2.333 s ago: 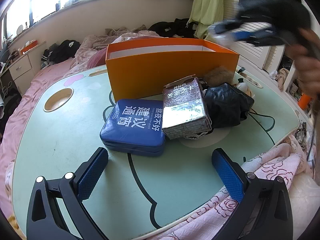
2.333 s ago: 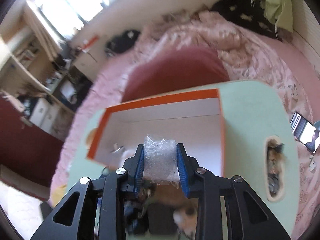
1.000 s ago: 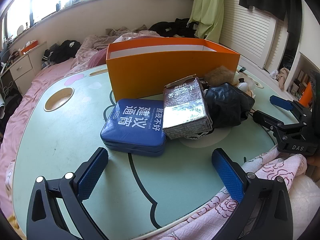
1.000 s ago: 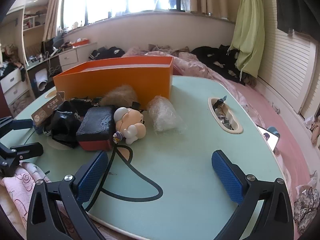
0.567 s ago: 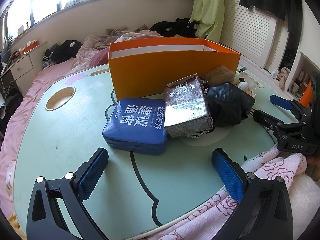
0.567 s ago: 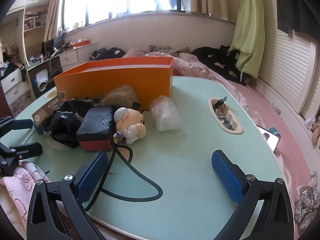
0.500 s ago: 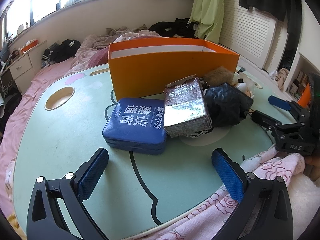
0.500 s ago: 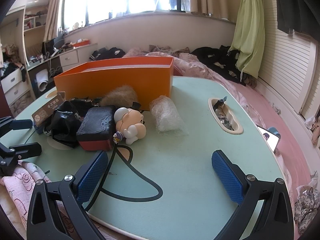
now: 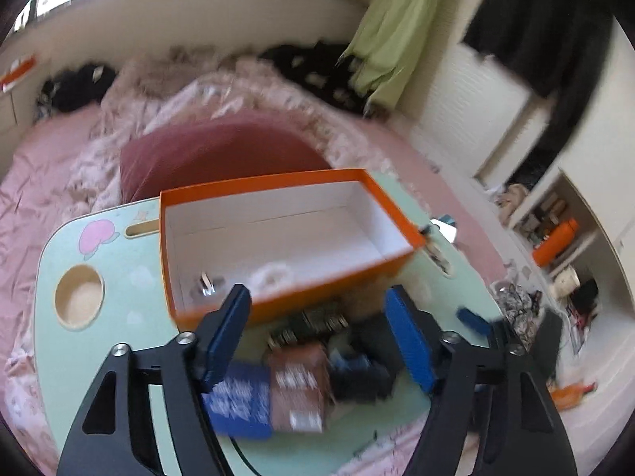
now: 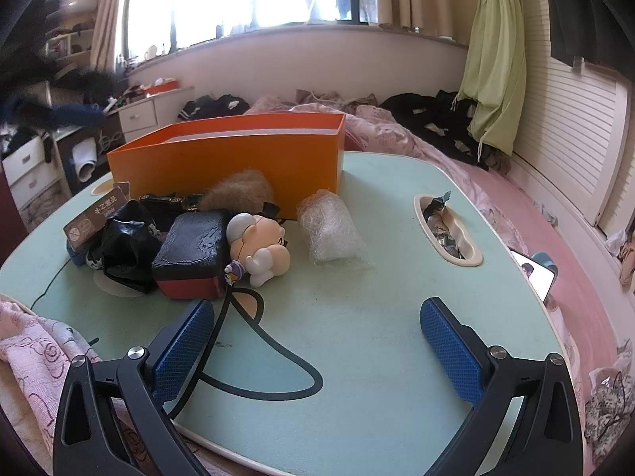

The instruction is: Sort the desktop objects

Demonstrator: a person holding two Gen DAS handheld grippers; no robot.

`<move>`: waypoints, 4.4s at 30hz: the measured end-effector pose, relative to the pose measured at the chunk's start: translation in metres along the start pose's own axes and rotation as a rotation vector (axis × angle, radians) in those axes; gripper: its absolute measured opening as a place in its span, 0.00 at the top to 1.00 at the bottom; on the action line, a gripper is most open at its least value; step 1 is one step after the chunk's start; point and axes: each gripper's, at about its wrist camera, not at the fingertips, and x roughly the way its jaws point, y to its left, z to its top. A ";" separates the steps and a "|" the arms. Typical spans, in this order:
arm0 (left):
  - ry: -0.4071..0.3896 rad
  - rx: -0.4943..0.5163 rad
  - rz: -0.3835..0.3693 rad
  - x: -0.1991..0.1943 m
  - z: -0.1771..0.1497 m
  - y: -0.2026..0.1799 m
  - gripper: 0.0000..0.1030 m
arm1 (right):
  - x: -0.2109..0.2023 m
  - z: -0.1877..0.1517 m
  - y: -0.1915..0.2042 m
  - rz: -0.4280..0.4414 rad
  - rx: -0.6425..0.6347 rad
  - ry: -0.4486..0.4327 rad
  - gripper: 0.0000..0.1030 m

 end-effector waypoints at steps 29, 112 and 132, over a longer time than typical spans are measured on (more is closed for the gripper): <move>0.399 -0.109 0.030 0.110 0.022 0.037 0.76 | 0.000 0.002 0.005 0.003 0.000 -0.005 0.00; -0.109 0.141 0.197 0.028 -0.146 0.001 0.00 | -0.002 0.001 0.003 0.003 0.002 -0.009 0.00; -0.109 0.144 0.195 0.028 -0.146 0.004 0.00 | -0.003 0.001 0.003 0.003 0.002 -0.010 0.00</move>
